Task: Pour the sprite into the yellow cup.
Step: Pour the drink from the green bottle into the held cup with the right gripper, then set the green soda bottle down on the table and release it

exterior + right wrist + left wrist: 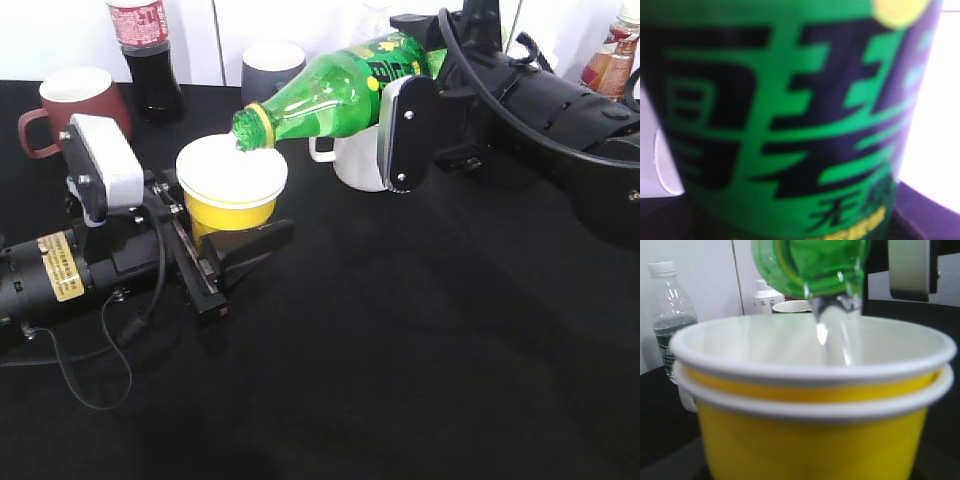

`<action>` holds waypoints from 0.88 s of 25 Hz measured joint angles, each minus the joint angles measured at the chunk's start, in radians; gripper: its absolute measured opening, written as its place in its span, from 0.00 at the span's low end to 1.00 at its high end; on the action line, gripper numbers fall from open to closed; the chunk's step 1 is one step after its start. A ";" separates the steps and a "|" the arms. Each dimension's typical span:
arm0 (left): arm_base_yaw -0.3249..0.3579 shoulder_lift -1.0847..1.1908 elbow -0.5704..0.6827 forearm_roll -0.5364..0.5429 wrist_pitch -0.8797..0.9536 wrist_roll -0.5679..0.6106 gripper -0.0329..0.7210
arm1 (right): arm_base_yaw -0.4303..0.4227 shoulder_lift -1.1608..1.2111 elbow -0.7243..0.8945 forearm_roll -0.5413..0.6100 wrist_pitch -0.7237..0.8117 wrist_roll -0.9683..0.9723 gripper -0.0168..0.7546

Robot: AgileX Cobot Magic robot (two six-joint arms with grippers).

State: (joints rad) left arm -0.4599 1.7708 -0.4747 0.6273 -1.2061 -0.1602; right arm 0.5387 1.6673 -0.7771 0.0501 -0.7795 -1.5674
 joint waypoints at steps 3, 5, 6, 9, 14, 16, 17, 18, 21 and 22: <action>0.000 0.000 0.000 0.000 0.000 0.000 0.68 | 0.000 0.000 0.000 0.000 -0.002 -0.001 0.58; 0.000 0.000 0.000 0.000 0.000 0.000 0.68 | 0.000 0.000 0.000 0.000 -0.005 0.004 0.58; 0.000 0.000 0.000 0.000 0.001 0.000 0.68 | 0.000 0.000 0.000 0.000 -0.007 0.016 0.58; 0.000 0.000 0.000 0.000 0.001 0.000 0.68 | 0.000 0.000 0.000 0.000 -0.009 0.103 0.58; 0.000 0.000 0.000 -0.016 0.004 0.000 0.68 | 0.000 0.000 0.000 0.000 0.011 0.229 0.58; 0.000 0.000 0.000 -0.045 0.004 0.000 0.68 | 0.000 0.000 0.000 0.000 0.012 0.470 0.58; 0.000 0.000 0.000 -0.069 0.005 0.000 0.68 | 0.000 0.000 0.000 0.000 0.012 0.658 0.58; 0.000 0.000 0.000 -0.102 0.005 0.000 0.68 | 0.000 0.000 0.000 0.001 0.012 0.858 0.58; 0.000 0.000 0.000 -0.272 0.005 0.035 0.68 | 0.000 0.000 0.000 0.003 0.002 1.311 0.58; 0.000 0.000 0.000 -0.353 0.005 0.086 0.68 | 0.000 0.000 0.000 0.003 -0.023 1.393 0.58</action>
State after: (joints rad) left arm -0.4599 1.7708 -0.4747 0.2748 -1.2015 -0.0741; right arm 0.5387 1.6673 -0.7775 0.0531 -0.8021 -0.1745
